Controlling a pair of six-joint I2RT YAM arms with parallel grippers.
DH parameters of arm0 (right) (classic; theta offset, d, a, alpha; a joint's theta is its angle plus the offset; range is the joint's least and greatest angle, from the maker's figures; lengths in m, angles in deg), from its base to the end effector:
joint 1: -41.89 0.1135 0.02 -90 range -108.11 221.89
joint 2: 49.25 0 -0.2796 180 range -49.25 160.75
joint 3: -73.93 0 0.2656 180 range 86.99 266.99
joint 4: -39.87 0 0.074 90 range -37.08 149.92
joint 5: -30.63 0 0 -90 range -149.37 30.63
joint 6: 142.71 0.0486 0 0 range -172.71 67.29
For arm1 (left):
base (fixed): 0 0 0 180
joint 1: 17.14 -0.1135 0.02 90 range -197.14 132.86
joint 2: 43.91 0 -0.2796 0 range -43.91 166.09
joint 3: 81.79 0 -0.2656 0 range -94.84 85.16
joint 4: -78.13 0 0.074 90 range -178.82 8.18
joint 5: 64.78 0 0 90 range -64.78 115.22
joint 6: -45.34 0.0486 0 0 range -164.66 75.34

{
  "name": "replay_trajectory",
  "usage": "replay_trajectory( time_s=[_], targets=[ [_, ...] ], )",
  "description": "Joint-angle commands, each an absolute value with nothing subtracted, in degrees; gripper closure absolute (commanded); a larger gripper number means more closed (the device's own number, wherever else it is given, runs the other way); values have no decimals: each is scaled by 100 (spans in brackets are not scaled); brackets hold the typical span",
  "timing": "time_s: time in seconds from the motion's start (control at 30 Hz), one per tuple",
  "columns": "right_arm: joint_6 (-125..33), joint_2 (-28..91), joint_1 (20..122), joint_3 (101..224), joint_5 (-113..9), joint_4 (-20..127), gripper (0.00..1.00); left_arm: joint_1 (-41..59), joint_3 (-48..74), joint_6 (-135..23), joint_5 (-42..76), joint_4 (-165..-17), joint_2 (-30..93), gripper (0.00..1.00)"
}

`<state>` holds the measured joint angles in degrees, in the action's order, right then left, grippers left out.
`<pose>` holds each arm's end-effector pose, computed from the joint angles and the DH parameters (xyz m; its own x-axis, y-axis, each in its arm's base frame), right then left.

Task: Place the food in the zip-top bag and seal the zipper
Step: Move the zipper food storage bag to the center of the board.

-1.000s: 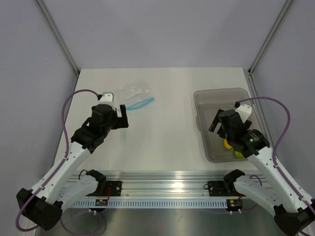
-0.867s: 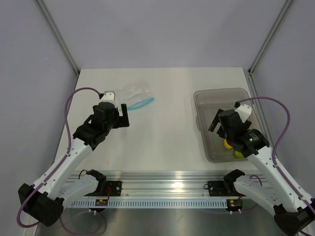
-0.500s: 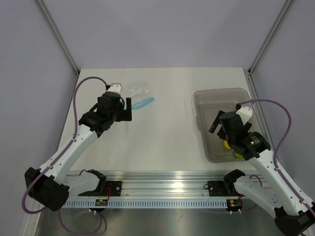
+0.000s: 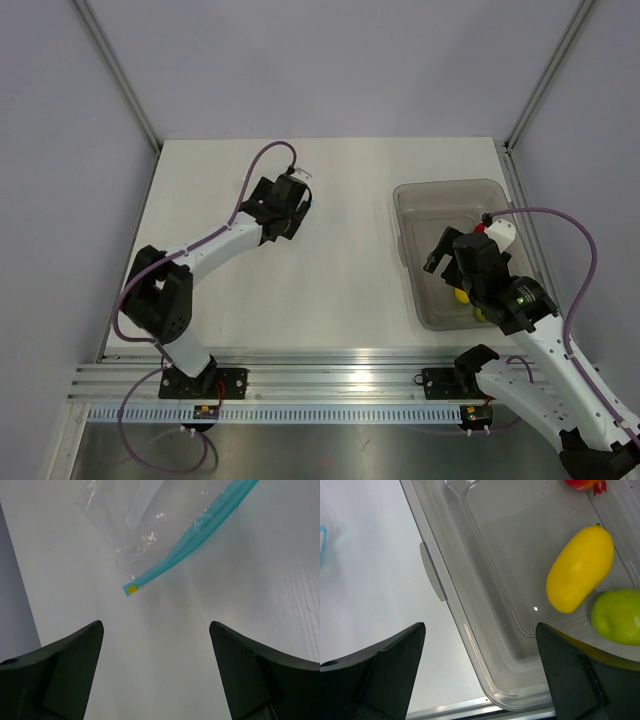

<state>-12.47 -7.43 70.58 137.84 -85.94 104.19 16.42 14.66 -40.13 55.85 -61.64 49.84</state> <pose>0.1374 0.0504 0.3209 -0.5397 0.3632 -0.7594 0.2749 0.9287 0.2488 0.3249 -0.1858 0.2562 -0.6241 0.4956 -0.6040 0.2553 0.8600 0.4418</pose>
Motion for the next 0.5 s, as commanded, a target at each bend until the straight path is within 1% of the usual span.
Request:
replay_trajectory(
  time_s=[0.0,0.07,0.13,0.23,0.47],
  targets=[
    [-1097,-724,7028,13841,-8521,10381,1,1617,1361,-3070,5993,-7324,5311,12],
    [-1079,-724,7028,13832,-8477,10390,1,1608,1265,-2833,6011,-7598,5661,17],
    [-1035,-715,7028,13805,-8460,10390,1,1555,1125,-2762,5941,-7651,5908,19],
    [-991,-698,7028,13805,-8416,10355,1,1459,791,-2831,5818,-7520,6462,20],
    [-982,-364,7028,13840,-8222,10135,1,1432,553,-2876,6080,-7757,6964,25]
  ],
)
